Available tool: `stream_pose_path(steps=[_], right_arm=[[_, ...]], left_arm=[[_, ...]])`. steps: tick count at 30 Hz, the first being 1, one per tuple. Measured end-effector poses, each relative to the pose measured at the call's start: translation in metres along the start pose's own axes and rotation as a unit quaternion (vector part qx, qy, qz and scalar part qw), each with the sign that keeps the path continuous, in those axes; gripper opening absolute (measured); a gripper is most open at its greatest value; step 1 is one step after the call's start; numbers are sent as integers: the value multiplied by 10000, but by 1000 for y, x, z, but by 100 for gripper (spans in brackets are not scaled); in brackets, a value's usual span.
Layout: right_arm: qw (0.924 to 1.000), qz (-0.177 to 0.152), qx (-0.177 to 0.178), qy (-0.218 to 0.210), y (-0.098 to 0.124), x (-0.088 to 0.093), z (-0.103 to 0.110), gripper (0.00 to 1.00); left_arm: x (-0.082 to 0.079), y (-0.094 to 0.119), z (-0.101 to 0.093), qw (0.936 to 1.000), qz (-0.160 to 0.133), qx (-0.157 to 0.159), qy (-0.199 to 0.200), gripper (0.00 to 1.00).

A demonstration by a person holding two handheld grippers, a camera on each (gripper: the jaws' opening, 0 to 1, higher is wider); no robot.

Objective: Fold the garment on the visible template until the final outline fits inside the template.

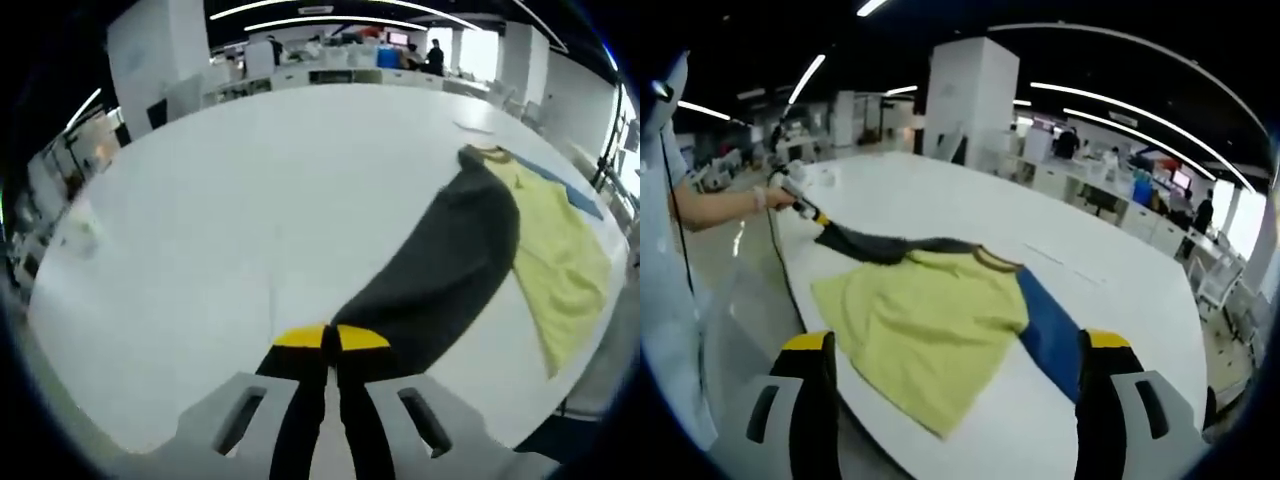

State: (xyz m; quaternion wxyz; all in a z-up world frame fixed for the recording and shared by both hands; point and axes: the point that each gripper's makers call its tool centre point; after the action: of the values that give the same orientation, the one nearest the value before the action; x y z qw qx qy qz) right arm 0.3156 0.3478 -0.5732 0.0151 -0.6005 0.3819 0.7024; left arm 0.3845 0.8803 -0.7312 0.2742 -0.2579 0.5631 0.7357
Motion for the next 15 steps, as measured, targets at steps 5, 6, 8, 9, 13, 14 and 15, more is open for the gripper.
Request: stream_pose_path(steps=[5, 6, 8, 9, 13, 14, 15], right_arm=[[10000, 51, 0, -15, -5, -1, 3, 100], [10000, 54, 2, -15, -6, -2, 4, 100], [10000, 53, 6, -23, -7, -4, 4, 100], [10000, 50, 11, -25, -8, -5, 5, 100], [9999, 84, 39, -43, -11, -8, 6, 100], [9999, 89, 41, -45, -12, -8, 6, 100], [9999, 91, 49, -50, -13, -9, 7, 100]], left_arm=[[-4, -10, 13, 10000, -51, -61, -41, 0], [-5, -11, 15, 9999, -60, -75, -52, 0], [-7, -14, 19, 9999, -54, -78, -52, 0], [-7, -17, 22, 10000, -42, -69, -44, 0], [-9, -23, 29, 9999, -40, -75, -62, 0], [-10, -25, 32, 9999, -55, -83, -66, 0], [-11, -28, 34, 9999, -64, -96, -68, 0]])
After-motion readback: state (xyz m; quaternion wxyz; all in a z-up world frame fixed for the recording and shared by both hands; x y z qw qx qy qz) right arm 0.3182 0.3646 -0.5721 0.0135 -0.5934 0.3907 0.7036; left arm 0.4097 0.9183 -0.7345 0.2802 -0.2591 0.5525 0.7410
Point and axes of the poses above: the point that each gripper's makers call its tool centre point, and the gripper's own axes: y roughly backward along the fingers, z roughly to its left, x roughly out of its underside, and after that the axes turned 15 degrees about -x, right-handed
